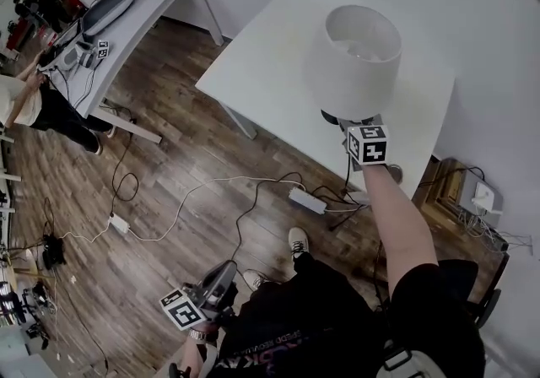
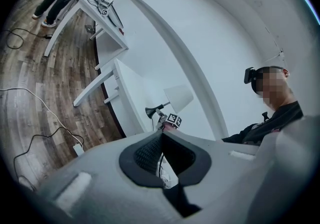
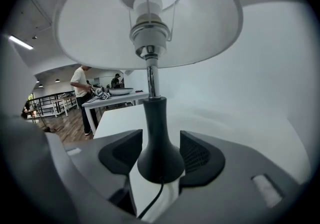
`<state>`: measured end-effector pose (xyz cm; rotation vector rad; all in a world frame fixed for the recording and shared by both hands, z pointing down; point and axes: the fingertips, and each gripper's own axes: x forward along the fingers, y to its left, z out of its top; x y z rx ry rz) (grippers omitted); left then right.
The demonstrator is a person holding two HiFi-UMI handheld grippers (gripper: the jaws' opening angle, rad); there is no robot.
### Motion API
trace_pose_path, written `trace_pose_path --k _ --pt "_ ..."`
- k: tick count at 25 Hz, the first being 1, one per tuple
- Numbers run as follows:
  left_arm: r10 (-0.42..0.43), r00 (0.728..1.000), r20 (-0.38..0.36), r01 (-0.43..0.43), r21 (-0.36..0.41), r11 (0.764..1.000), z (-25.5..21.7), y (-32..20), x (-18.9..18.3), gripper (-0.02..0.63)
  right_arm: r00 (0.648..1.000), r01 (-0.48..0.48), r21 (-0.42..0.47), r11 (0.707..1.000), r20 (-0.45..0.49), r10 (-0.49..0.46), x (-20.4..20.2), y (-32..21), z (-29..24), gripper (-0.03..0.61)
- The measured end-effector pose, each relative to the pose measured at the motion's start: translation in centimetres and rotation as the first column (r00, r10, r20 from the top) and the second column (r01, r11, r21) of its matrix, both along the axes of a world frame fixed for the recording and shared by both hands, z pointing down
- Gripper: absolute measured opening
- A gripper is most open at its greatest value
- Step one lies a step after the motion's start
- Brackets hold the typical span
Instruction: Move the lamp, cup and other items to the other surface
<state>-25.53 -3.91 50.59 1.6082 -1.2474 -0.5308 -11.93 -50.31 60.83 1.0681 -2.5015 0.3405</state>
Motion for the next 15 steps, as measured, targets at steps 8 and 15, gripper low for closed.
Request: trace_pose_path --k 8,15 --pt "-0.022 1.0 -0.013 0.022 -0.031 0.999 0.8 -0.4 0.2 -0.005 0.999 0.035 0.016 0.999 0.033 -0.035 -2.2 -1.5 -0.4 0.241" --pt "-0.021 1.0 -0.013 0.02 -0.055 0.998 1.1 -0.4 0.1 -0.005 0.999 0.035 0.016 0.999 0.007 -0.035 -3.2 -2.5 0.3 0.176"
